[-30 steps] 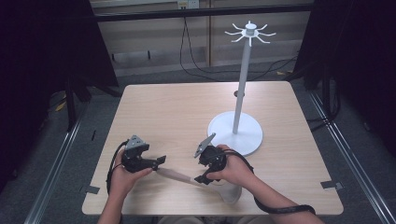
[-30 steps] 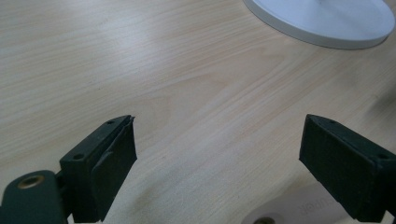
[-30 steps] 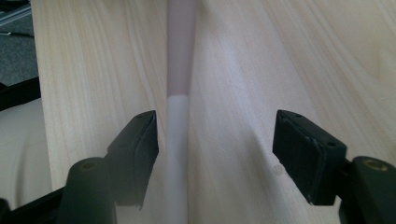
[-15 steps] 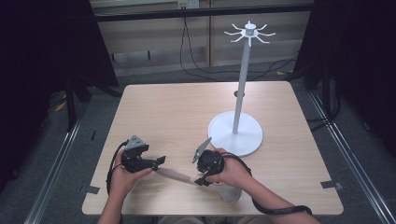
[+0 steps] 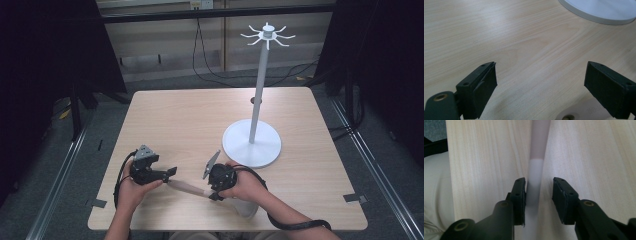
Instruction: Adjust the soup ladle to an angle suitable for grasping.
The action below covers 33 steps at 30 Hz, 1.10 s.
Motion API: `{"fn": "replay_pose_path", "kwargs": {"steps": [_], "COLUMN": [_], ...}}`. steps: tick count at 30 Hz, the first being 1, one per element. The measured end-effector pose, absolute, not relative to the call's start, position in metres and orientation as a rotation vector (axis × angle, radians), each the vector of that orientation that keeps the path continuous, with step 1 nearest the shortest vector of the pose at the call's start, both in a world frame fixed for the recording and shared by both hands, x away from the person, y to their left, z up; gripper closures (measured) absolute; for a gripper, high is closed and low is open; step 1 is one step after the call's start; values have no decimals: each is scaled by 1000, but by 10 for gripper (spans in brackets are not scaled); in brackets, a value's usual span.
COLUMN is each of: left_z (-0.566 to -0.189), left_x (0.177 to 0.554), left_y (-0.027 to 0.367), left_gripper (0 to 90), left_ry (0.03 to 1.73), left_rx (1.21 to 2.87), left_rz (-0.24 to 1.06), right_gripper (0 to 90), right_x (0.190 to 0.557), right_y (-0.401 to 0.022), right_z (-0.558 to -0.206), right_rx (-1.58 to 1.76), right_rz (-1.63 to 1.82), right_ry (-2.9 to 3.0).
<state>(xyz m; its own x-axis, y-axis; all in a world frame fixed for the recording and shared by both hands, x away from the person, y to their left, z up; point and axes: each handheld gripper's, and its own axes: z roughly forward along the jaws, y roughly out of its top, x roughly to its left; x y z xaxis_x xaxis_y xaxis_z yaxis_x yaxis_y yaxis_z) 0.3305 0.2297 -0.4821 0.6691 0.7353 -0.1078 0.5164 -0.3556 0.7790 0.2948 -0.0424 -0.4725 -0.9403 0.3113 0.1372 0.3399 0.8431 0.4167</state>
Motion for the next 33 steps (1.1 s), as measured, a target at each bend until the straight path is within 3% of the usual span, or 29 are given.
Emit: {"fn": "replay_pose_path", "kwargs": {"steps": [2,29,32,33], "left_z": [-482,-482,-482,-482], "left_x": [330,331,331,331], "left_y": [230,233,233,233], "left_gripper": [107,107,107,107], "left_ry": [966,976,979,979], "left_rx": [2040,2029,2025,2025], "left_rz": [331,343,338,338], "right_gripper": [744,652,678,726], "right_x": [294,296,296,296], "right_y": [-41,-22,-21,-21], "right_z": [-473,-473,-475,-475], "right_rx": [-497,-520,-548,-546], "right_rz": [-668,-677,-695,-693], "right_ry": [-2934,-2938,-2936,-2952]}}
